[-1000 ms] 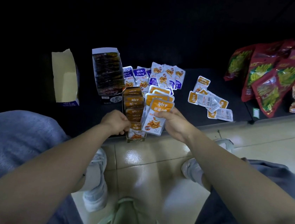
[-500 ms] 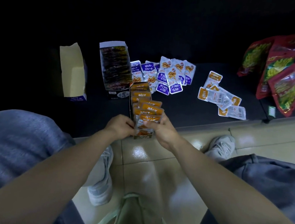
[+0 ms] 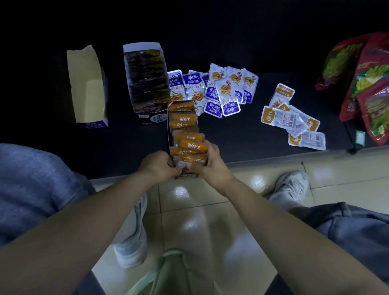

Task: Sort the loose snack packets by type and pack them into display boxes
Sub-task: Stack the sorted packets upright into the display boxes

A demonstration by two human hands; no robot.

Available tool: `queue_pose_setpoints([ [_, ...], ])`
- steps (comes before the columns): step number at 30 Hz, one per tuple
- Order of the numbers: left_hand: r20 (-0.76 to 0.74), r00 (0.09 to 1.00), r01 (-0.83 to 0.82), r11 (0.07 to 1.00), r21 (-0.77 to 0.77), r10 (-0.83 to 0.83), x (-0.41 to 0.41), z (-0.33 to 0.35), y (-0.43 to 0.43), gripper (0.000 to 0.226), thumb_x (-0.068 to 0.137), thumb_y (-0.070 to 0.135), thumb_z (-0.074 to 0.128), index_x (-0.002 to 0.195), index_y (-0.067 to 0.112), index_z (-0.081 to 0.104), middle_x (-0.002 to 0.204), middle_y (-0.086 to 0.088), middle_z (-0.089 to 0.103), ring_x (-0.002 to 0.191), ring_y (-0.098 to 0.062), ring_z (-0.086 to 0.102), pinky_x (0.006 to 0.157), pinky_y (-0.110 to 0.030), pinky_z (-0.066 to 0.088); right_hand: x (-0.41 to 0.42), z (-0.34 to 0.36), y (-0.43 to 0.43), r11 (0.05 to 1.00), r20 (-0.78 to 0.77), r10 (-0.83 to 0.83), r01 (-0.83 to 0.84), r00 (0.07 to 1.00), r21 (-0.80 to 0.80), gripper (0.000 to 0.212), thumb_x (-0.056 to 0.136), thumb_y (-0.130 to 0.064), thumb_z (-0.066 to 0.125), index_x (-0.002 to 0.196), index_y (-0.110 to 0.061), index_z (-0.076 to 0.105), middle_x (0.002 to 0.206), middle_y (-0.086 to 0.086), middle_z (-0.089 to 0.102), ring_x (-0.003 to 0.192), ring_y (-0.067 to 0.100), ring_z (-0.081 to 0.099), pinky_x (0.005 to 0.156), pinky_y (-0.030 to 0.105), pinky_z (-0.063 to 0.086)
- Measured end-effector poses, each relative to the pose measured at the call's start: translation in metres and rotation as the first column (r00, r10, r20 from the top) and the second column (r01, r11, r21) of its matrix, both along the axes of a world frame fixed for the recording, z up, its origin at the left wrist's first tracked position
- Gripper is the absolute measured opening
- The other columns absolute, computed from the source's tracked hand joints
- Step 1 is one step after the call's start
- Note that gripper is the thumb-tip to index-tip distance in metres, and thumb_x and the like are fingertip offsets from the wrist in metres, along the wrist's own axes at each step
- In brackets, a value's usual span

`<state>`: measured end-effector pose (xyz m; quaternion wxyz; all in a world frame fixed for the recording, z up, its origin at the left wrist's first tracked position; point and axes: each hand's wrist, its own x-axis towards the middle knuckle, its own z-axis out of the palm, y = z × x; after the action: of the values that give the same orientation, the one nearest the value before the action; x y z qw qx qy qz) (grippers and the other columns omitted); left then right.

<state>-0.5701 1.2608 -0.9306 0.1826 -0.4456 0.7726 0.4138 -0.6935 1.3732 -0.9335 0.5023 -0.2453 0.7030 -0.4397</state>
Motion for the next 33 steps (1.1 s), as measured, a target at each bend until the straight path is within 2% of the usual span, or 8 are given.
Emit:
queue_pose_setpoints([
  [6, -0.019, 1.0, 0.006, 0.998, -0.067, -0.007, 0.004, 0.004, 0.001, 0.024, 0.084, 0.039, 0.069, 0.083, 0.014, 0.072, 0.081, -0.003, 0.069, 0.075, -0.018, 0.064, 0.067, -0.03, 0.048, 0.002, -0.009, 0.007, 1.0, -0.175, -0.012, 0.011, 0.985, -0.006, 0.076, 0.08, 0.004, 0.069, 0.134, -0.024, 0.024, 0.136, 0.005, 0.026, 0.127, 0.018, 0.042, 0.105, 0.042, 0.044],
  [10, -0.012, 0.996, 0.084, 0.993, -0.086, -0.085, 0.002, 0.011, 0.005, 0.016, 0.09, 0.032, 0.061, 0.099, 0.019, 0.064, 0.1, -0.006, 0.068, 0.086, -0.022, 0.063, 0.069, -0.028, 0.046, 0.002, -0.014, 0.005, 0.993, -0.093, 0.056, -0.045, 0.994, 0.113, 0.085, 0.085, 0.0, 0.066, 0.146, -0.018, 0.009, 0.139, 0.011, 0.038, 0.129, 0.022, 0.044, 0.107, 0.044, 0.043],
  [14, 0.11, 0.971, 0.217, 0.976, -0.017, -0.214, -0.001, 0.005, 0.011, 0.075, 0.096, 0.034, 0.048, 0.152, 0.004, 0.008, 0.139, -0.018, 0.046, 0.108, -0.028, 0.058, 0.084, -0.034, 0.049, 0.002, -0.006, 0.001, 0.953, -0.112, 0.23, -0.201, 0.967, 0.227, 0.057, 0.088, -0.012, 0.061, 0.137, -0.02, 0.034, 0.133, 0.008, 0.047, 0.127, 0.023, 0.046, 0.108, 0.045, 0.04],
  [19, 0.057, 0.991, 0.115, 0.991, 0.066, -0.118, -0.002, 0.007, 0.014, 0.092, 0.097, 0.037, 0.049, 0.148, 0.011, -0.024, 0.148, -0.014, 0.039, 0.111, -0.026, 0.058, 0.089, -0.037, 0.05, -0.007, 0.003, 0.006, 0.935, 0.028, 0.253, -0.252, 0.967, 0.251, 0.091, 0.072, -0.047, 0.062, 0.15, -0.034, 0.017, 0.144, -0.006, 0.035, 0.136, 0.021, 0.037, 0.109, 0.044, 0.038],
  [23, -0.069, 0.998, 0.008, 0.992, 0.123, 0.001, 0.002, 0.013, 0.014, 0.099, 0.095, 0.033, 0.054, 0.147, 0.016, -0.028, 0.161, -0.011, 0.0, 0.144, -0.028, 0.023, 0.111, -0.037, 0.031, -0.007, 0.009, 0.005, 0.978, 0.191, 0.039, -0.077, 0.981, 0.194, 0.091, 0.085, -0.066, 0.051, 0.152, -0.04, -0.005, 0.158, -0.005, 0.021, 0.139, 0.025, 0.033, 0.1, 0.048, 0.045],
  [26, -0.209, 0.978, 0.003, 0.99, 0.139, 0.026, 0.004, 0.014, 0.015, 0.11, 0.088, 0.039, 0.062, 0.142, 0.033, -0.034, 0.162, -0.007, -0.006, 0.149, -0.024, 0.003, 0.117, -0.044, 0.022, 0.003, 0.007, -0.007, 0.981, 0.17, -0.01, -0.023, 0.985, 0.192, 0.076, 0.091, -0.064, 0.043, 0.151, -0.042, 0.003, 0.152, -0.001, 0.034, 0.131, 0.026, 0.044, 0.087, 0.048, 0.052],
  [30, -0.242, 0.97, -0.001, 0.997, 0.077, 0.02, 0.003, 0.013, 0.014, 0.106, 0.081, 0.056, 0.059, 0.143, 0.045, -0.026, 0.153, -0.006, 0.028, 0.139, -0.025, 0.034, 0.108, -0.046, 0.039, 0.005, 0.0, -0.014, 0.981, 0.195, -0.125, 0.091, 0.973, 0.173, 0.05, 0.098, -0.047, 0.043, 0.144, -0.034, 0.029, 0.128, 0.004, 0.058, 0.115, 0.025, 0.058, 0.092, 0.043, 0.05],
  [33, -0.247, 0.969, 0.036, 0.993, 0.111, -0.008, 0.0, 0.009, 0.013, 0.096, 0.094, 0.044, 0.053, 0.145, 0.036, -0.027, 0.153, -0.004, 0.027, 0.135, -0.021, 0.037, 0.107, -0.041, 0.039, 0.0, 0.004, -0.01, 0.984, 0.219, -0.125, 0.093, 0.968, 0.151, 0.047, 0.097, -0.054, 0.042, 0.137, -0.031, 0.039, 0.116, -0.002, 0.062, 0.105, 0.015, 0.06, 0.083, 0.033, 0.051],
])
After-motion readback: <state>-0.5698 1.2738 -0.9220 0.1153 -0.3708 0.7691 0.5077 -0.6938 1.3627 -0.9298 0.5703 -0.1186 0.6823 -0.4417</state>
